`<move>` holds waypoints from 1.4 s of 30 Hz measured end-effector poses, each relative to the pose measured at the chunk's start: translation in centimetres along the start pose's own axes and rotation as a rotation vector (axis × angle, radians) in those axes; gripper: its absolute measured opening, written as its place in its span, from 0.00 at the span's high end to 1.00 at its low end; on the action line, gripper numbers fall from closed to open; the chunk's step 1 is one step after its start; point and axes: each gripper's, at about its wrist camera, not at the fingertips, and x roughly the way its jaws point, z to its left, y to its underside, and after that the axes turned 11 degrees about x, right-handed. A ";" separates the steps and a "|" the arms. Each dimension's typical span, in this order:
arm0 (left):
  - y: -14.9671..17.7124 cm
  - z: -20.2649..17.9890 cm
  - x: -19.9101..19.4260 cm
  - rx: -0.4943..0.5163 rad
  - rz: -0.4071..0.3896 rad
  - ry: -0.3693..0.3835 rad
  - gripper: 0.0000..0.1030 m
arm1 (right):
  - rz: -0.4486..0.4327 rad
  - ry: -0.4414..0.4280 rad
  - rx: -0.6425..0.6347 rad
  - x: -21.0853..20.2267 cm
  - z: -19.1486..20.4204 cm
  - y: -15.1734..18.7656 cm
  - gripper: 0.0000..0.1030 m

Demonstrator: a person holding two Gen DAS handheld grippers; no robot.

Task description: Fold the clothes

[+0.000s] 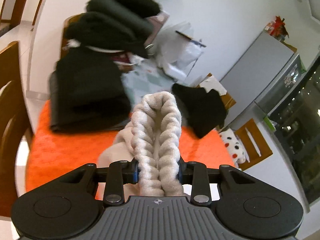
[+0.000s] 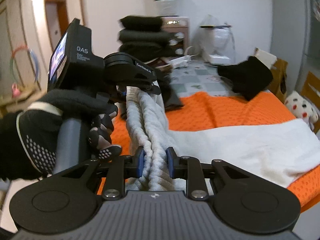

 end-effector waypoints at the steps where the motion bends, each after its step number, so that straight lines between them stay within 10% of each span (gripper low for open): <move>1: -0.2 -1.4 0.7 0.004 -0.004 -0.003 0.65 | -0.006 -0.008 0.018 -0.3 -0.9 -0.6 0.74; 17: 3.1 -15.7 16.8 0.121 0.168 -0.088 0.49 | 0.155 -0.191 0.410 7.0 -27.5 -3.1 0.75; 27: 5.0 -13.0 8.2 0.196 0.053 -0.080 0.23 | 0.270 -0.199 0.397 10.8 -34.7 -1.6 0.67; 42: 14.9 -12.5 0.7 -0.051 0.034 -0.474 0.23 | 0.356 -0.391 -0.008 12.2 -36.6 -12.0 0.56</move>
